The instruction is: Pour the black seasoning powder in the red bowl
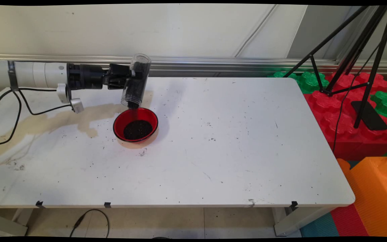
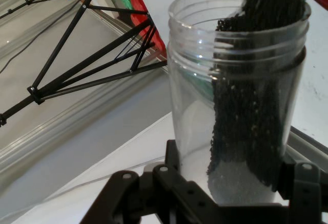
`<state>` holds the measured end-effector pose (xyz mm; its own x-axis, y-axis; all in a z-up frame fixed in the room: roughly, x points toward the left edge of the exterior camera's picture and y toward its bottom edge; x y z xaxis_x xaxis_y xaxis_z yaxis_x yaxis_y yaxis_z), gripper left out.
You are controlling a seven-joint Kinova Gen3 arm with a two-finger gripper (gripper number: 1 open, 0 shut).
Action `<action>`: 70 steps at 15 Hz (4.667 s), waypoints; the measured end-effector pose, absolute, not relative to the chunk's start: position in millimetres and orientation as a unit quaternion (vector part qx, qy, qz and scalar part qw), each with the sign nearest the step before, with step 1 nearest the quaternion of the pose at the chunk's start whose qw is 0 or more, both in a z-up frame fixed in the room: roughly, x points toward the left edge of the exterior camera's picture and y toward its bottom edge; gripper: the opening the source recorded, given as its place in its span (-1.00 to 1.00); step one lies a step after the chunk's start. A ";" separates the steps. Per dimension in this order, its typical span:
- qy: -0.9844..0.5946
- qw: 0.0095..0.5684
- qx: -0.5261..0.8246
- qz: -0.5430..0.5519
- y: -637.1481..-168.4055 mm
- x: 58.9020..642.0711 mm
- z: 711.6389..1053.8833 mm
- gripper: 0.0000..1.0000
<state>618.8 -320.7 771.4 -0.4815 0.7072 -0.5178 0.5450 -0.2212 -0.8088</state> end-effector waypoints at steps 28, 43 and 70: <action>-0.702 0.196 -0.365 0.579 -317.5 615.3 795.2 -1.00; -0.759 0.368 -0.176 0.508 -307.1 599.3 835.4 -1.00; -0.775 0.568 0.082 0.263 -290.0 528.8 857.4 -1.00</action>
